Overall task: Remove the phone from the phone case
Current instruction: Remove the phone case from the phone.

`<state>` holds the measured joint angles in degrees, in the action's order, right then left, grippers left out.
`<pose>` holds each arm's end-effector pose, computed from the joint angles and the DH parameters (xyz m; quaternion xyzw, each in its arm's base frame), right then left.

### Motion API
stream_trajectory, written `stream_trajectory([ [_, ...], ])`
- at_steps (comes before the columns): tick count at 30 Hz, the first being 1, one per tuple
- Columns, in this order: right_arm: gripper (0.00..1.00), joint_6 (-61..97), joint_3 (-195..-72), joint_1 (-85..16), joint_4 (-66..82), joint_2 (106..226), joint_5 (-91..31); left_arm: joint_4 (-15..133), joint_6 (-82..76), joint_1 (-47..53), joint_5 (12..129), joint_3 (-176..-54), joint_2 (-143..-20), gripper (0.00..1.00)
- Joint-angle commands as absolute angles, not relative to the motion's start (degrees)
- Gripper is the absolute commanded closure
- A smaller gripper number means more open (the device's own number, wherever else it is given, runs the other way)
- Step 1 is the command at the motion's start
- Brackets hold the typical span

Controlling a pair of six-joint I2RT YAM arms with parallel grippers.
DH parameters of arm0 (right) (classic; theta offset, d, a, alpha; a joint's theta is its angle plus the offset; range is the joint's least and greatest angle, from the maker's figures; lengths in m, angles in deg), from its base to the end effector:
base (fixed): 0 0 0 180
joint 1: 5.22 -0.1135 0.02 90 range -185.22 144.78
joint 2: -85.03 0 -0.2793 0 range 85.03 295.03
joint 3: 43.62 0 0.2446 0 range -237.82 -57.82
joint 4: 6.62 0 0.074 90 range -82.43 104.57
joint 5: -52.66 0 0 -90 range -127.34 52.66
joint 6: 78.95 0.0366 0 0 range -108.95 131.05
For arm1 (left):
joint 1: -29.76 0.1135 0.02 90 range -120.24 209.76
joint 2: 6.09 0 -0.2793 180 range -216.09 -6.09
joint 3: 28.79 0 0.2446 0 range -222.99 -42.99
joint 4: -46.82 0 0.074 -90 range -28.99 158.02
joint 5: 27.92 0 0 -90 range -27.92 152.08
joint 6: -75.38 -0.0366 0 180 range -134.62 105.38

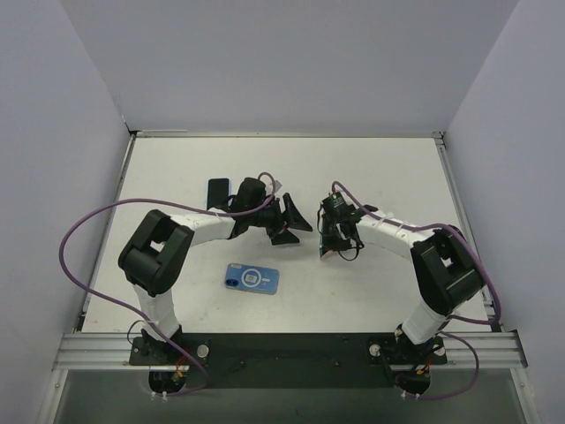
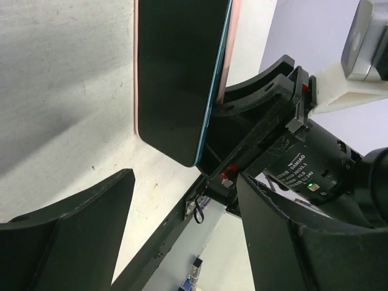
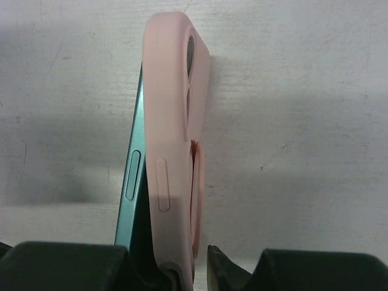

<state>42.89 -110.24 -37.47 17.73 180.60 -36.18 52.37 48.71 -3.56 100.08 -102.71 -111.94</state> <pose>0.2764 0.1752 0.1844 -0.0066 0.9491 0.1752 0.2617 0.3097 -0.2306 0.1902 -0.0804 0.8563 -0.5066 0.0601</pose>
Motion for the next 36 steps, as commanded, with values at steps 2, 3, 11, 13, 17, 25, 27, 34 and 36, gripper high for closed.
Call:
stream_trajectory([
  [2,0.80,42.61,-108.35,-37.91,12.57,192.43,-34.35,53.36,45.85,-3.81,98.29,-106.35,-111.92,0.21],
  [3,0.79,42.52,-109.40,-37.91,13.37,193.30,-35.31,53.46,45.67,-3.81,98.03,-106.27,-111.92,0.21],
  [11,1.00,41.37,-108.81,-37.05,12.27,193.32,-31.05,55.48,45.05,-3.81,97.15,-106.44,-112.09,0.21],
  [13,1.00,41.99,-105.65,-35.64,8.82,191.91,-23.68,55.39,45.05,-3.90,97.32,-106.53,-112.44,0.21],
  [17,1.00,40.94,-105.62,-34.57,5.81,189.89,-16.80,55.39,44.88,-4.08,97.23,-106.62,-112.97,0.21],
  [25,1.00,38.30,-110.20,-35.19,14.51,187.78,-18.10,55.57,44.70,-4.51,96.71,-107.76,-114.29,0.22],
  [27,1.00,38.12,-110.20,-35.28,15.22,186.02,-18.88,55.57,44.70,-4.60,96.53,-108.11,-114.81,0.22],
  [34,1.00,36.54,-110.55,-36.16,17.86,184.52,-20.73,58.53,46.38,-6.36,91.36,-112.32,-117.01,0.24],
  [36,1.00,36.63,-110.73,-36.42,18.12,184.44,-20.99,60.92,45.50,-7.41,87.58,-115.13,-117.89,0.25],
])
